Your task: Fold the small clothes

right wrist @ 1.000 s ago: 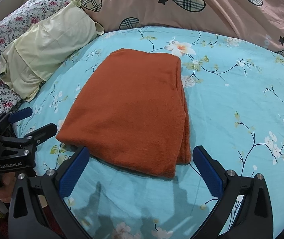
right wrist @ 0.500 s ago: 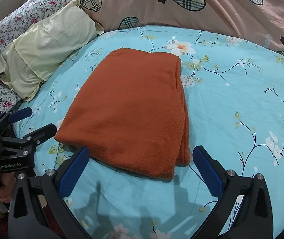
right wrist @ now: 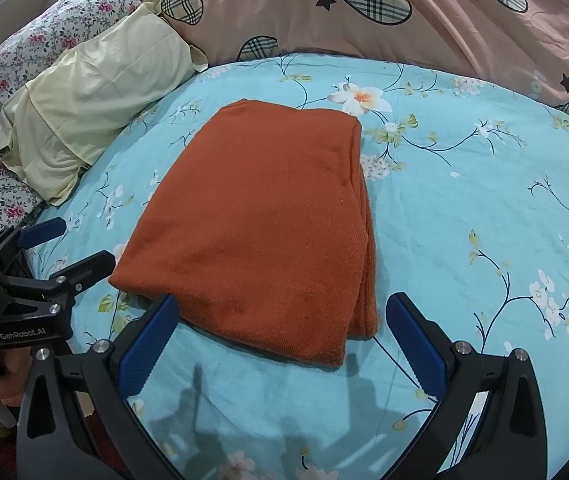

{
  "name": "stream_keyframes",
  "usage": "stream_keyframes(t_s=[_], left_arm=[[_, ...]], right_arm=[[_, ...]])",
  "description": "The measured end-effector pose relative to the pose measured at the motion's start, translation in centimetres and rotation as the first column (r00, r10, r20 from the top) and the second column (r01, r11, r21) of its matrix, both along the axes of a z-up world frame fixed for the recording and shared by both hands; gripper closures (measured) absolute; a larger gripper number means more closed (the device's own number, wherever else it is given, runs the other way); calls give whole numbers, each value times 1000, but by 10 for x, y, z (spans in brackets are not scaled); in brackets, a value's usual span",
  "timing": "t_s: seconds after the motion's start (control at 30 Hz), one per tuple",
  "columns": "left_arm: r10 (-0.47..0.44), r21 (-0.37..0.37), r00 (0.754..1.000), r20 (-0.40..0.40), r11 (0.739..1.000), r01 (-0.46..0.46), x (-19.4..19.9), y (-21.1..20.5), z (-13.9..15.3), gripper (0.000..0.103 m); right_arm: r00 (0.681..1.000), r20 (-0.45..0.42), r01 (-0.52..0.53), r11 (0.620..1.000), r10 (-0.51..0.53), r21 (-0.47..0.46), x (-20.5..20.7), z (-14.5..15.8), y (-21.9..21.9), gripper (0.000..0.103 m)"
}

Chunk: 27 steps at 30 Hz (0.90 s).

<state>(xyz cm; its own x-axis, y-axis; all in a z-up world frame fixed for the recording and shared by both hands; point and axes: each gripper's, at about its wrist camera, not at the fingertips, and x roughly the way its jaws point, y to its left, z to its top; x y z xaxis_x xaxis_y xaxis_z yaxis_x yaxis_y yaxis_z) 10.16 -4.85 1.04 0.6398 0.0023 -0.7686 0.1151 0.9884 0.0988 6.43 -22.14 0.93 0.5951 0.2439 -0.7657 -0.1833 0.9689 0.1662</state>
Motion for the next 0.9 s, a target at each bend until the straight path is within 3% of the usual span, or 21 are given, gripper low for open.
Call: stream_keyframes(t_s=[0.9], left_arm=[[-2,2,1000,9,1000,2,8,-2,8,3]], right_arm=[[1000,-6,-15,1000,15,-4,11,6,-1,0]])
